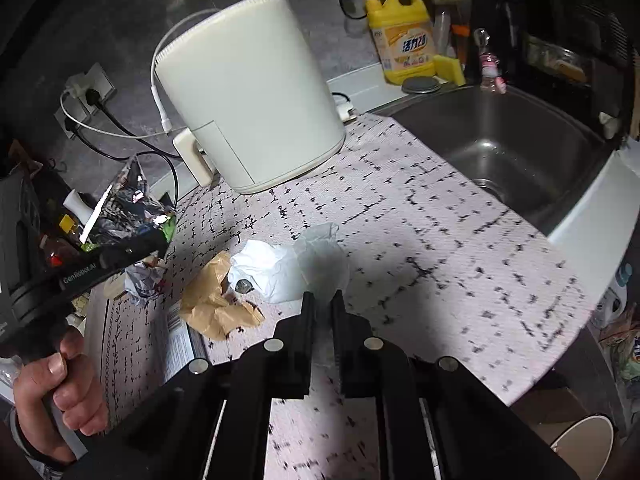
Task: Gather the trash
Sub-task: 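Carry both items to the bin while the right tool drops the tissue in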
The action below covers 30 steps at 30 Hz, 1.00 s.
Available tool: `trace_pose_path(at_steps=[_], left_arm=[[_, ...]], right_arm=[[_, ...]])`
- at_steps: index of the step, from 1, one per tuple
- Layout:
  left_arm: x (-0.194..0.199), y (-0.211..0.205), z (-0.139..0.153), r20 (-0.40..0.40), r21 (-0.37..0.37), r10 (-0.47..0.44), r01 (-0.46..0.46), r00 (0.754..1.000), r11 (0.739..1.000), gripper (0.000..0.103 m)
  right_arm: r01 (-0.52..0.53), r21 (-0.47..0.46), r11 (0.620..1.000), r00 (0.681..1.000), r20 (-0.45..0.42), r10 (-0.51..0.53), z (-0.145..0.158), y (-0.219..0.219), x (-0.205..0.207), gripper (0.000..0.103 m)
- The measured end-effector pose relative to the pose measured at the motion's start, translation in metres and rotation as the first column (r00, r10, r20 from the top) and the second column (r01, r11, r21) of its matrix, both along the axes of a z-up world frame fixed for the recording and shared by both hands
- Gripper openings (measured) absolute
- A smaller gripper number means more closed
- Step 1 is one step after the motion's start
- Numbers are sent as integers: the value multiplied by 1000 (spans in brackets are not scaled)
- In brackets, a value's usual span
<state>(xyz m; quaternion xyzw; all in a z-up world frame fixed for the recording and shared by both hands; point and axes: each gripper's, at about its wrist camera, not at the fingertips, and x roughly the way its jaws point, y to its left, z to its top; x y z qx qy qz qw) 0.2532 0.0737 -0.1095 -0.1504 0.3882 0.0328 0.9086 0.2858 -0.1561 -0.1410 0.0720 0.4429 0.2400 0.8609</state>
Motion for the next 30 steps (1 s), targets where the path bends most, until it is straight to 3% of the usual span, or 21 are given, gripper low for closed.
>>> trace_pose_path(at_steps=[6, 14, 21, 30], left_arm=[[-11, -52, -1, 4, -26, -79, 79, 997, 997, 10], [-19, -134, -9, -14, -45, -227, 226, 974, 973, 10], [-27, -204, -16, -31, -50, -342, 340, 939, 939, 10], [-42, -287, -41, -79, -65, -465, 461, 882, 885, 10]], right_arm=[[56, 16, 998, 998, 17, -56, 12, -58, -24, 9], [163, 26, 986, 986, 19, -164, 16, -147, -57, 9], [271, 19, 962, 962, 15, -271, 10, -221, -86, 9], [398, -15, 917, 916, -40, -399, -21, -306, -126, 10]])
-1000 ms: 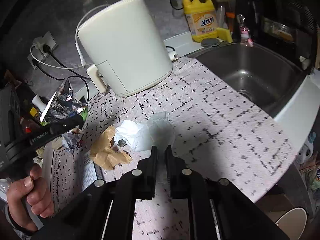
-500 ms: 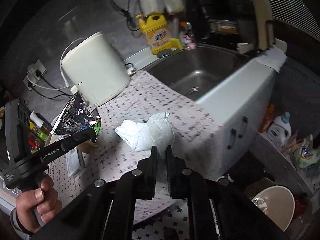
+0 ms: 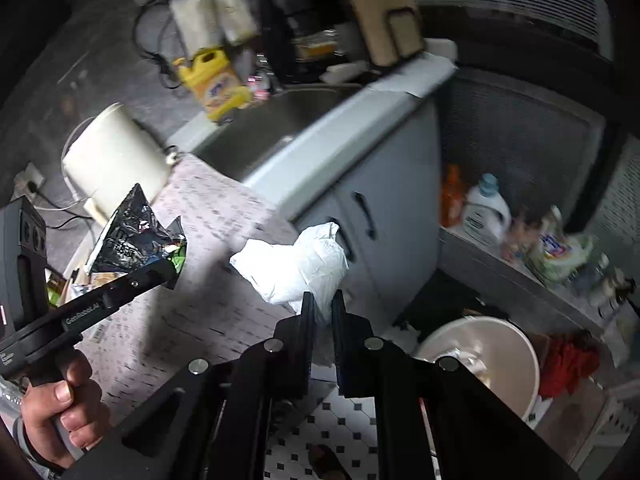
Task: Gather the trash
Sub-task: 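Carry both items to the bin while the right tool drops the tissue in, then open the left tool to drop the silver wrapper into the bin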
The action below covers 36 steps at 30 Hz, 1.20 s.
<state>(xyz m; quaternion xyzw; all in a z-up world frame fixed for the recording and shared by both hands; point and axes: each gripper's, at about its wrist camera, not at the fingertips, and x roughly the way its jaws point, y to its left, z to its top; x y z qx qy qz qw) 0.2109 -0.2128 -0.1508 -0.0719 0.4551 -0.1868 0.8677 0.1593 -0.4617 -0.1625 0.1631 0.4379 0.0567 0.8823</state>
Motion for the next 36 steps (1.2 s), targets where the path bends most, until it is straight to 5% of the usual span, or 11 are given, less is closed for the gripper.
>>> trace_pose_path(at_steps=[12, 17, 36], left_arm=[[-23, -85, -53, -119, 19, -122, 126, 985, 992, 10], [-31, -109, -75, -171, 28, -163, 170, 972, 985, 10], [-53, -214, -136, -321, 37, -335, 365, 886, 930, 12]], right_arm=[[151, -28, 988, 976, -156, -154, -69, -86, -39, 13], [197, -13, 980, 957, -213, -195, -96, -109, -52, 54], [406, -15, 914, 892, -210, -400, -89, -196, -137, 58]])
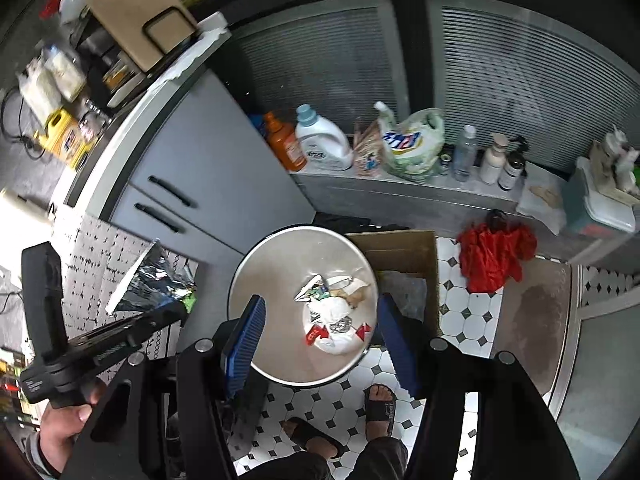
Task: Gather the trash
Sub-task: 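Open the left tool to drop the silver wrapper into the bin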
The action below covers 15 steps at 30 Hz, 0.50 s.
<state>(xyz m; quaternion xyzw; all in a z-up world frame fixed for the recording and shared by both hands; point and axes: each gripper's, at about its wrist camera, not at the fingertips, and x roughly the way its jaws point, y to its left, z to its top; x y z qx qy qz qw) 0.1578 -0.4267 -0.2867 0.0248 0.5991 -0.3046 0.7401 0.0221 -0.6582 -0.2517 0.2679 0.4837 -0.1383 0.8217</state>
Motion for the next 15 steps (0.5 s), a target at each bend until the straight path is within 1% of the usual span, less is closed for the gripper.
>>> trace_pose_path(at_steps=[1, 2, 3, 4, 6, 8, 10, 11, 15], left_arm=[[0, -5, -2, -13, -2, -11, 11, 1000, 1000, 19], [0, -8, -3, -20, -5, -16, 16, 1000, 1000, 23], [-1, -11, -4, -24, -4, -23, 23, 999, 1000, 35], [-1, -13, -5, -23, 0, -27, 27, 999, 1000, 49], [-2, -16, -4, -18, -8, -34, 34, 999, 999, 61], [-2, -17, -3, -24, -20, -39, 39, 999, 999, 65], [0, -13, -2, -31, -28, -30, 29, 999, 999, 72], [1, -12, -1, -30, -32, -24, 23, 999, 999, 74], [6, 5, 10, 2, -34, 8, -8, 1000, 999, 79]], right_arm=[[10, 1, 1000, 1000, 2, -10, 1, -3, -3, 58], [16, 1, 1000, 1000, 4, -16, 1, -5, -6, 58], [22, 1, 1000, 1000, 5, -22, 2, -7, -8, 58], [25, 1, 1000, 1000, 6, -25, 2, -8, -10, 58], [31, 4, 1000, 999, 8, -31, 2, -10, -12, 58], [31, 7, 999, 999, 8, -31, 1, -10, -12, 58], [27, 10, 1000, 1000, 8, -27, 0, -9, -10, 58], [23, 12, 1000, 1000, 9, -23, 0, -7, -9, 58], [2, 17, 1000, 1000, 18, -2, 0, 1, 0, 61]])
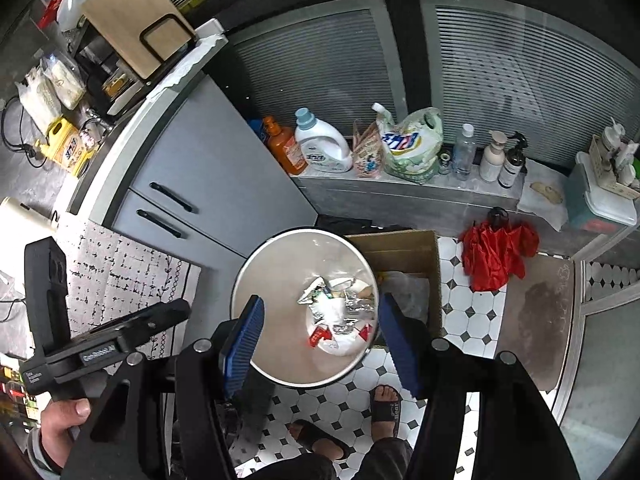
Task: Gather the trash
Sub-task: 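Open the left tool to drop the silver wrapper into the bin, then bring both open tools back over the trash on the cloth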
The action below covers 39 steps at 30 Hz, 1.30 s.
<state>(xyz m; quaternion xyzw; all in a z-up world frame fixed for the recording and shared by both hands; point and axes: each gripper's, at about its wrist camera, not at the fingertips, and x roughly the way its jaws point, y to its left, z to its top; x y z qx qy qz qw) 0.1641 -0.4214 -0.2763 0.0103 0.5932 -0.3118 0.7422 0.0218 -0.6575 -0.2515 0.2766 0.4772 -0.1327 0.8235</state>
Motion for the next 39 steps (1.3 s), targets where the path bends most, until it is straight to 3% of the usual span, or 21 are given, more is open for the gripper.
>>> trace_pose_path(at_steps=[6, 12, 18, 27, 39], left_arm=[[17, 46, 32, 100, -6, 105, -105, 989, 994, 86], [32, 103, 65, 181, -19, 229, -229, 956, 973, 92], [34, 169, 103, 279, -61, 349, -346, 895, 936, 97], [34, 266, 133, 329, -92, 490, -490, 807, 867, 97], [16, 387, 147, 354, -123, 653, -659, 670, 742, 97]], right_arm=[[-67, -7, 998, 997, 41, 67, 12, 28, 28, 74], [-144, -28, 989, 986, 85, 146, 30, 66, 62, 84], [-229, -62, 972, 961, 143, 235, 55, 115, 93, 96], [-381, -82, 921, 897, 207, 390, 84, 207, 138, 95], [-528, -91, 845, 816, 222, 534, 95, 310, 169, 95]])
